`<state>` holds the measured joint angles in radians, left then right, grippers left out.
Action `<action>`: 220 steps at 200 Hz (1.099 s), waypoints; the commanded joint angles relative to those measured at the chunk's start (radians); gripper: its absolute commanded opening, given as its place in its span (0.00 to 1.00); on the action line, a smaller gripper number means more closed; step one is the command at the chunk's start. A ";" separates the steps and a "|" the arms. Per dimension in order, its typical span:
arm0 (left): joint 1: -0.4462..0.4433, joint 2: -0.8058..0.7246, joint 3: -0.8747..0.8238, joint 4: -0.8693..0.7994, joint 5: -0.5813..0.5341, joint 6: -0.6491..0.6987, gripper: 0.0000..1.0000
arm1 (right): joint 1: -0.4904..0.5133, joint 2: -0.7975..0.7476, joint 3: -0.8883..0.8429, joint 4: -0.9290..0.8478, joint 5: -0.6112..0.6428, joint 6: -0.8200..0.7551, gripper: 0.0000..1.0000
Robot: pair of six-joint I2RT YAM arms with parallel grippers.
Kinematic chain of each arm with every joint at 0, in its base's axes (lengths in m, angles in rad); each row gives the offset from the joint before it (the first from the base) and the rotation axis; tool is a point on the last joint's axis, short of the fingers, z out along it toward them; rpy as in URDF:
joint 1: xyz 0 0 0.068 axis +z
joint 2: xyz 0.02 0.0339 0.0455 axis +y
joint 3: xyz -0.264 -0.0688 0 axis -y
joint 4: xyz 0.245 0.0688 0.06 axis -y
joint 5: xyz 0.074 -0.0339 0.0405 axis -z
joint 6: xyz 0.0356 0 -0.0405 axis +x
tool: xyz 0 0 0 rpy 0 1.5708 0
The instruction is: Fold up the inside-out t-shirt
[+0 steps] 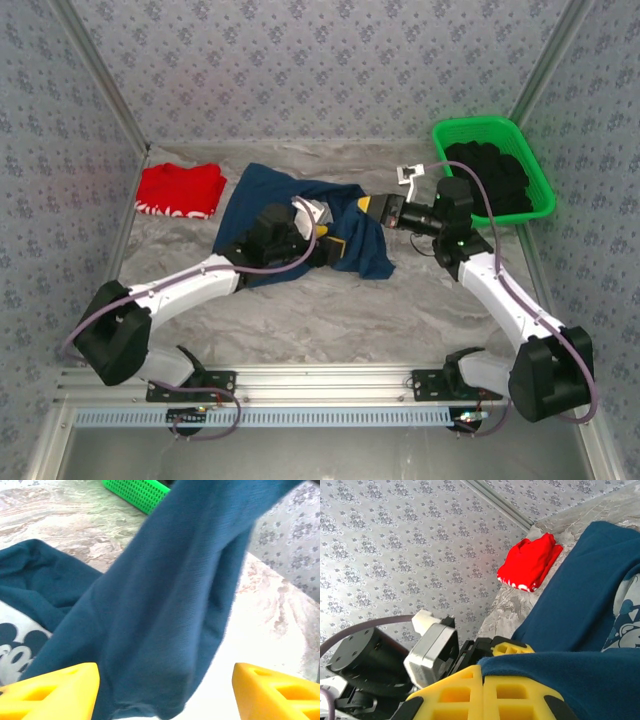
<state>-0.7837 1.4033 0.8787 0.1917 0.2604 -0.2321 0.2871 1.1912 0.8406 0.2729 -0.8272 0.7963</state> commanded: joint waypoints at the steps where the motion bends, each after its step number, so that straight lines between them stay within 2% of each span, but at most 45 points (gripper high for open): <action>1: -0.021 0.006 0.054 0.038 -0.069 0.024 0.76 | 0.016 0.009 0.029 0.062 -0.012 0.022 0.00; 23: -0.027 0.074 0.136 -0.029 -0.162 0.036 0.74 | 0.021 0.019 0.029 0.072 -0.013 0.030 0.00; 32: -0.028 0.089 0.144 -0.016 -0.176 0.042 0.67 | 0.021 0.016 0.026 0.071 -0.013 0.033 0.00; 40: -0.022 0.096 0.147 0.006 -0.142 0.048 0.57 | 0.021 0.012 0.024 0.061 -0.013 0.043 0.00; 51: -0.015 0.098 0.147 0.039 -0.044 0.045 0.43 | 0.013 0.001 0.029 0.004 -0.005 0.016 0.00; 64: 0.001 0.099 0.147 0.069 0.127 0.025 0.25 | -0.002 -0.018 0.045 -0.106 0.040 -0.043 0.00; 73: 0.018 0.100 0.147 0.089 0.252 -0.002 0.11 | -0.002 -0.033 0.071 -0.209 0.111 -0.128 0.00; 81: 0.033 0.099 0.143 0.115 0.357 -0.033 0.06 | 0.003 -0.041 0.098 -0.311 0.204 -0.225 0.00; 99: 0.060 0.074 0.127 0.144 0.519 -0.089 0.03 | 0.034 -0.035 0.151 -0.504 0.408 -0.374 0.00; 113: 0.068 0.041 0.109 0.142 0.580 -0.101 0.01 | 0.059 -0.025 0.167 -0.559 0.468 -0.437 0.00; 162: 0.134 -0.018 0.053 0.161 0.575 -0.167 0.00 | 0.073 -0.074 0.143 -0.571 0.380 -0.540 0.24; 195: 0.158 -0.022 0.045 0.177 0.536 -0.211 0.00 | 0.084 -0.180 0.067 -0.559 0.303 -0.560 0.32; 220: 0.159 -0.028 0.046 0.168 0.521 -0.211 0.00 | 0.147 -0.212 -0.010 -0.508 0.294 -0.559 0.36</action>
<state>-0.6262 1.4078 0.9283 0.3183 0.7792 -0.4202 0.3836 0.9974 0.8902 -0.2623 -0.4946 0.2703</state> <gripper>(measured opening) 0.042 0.348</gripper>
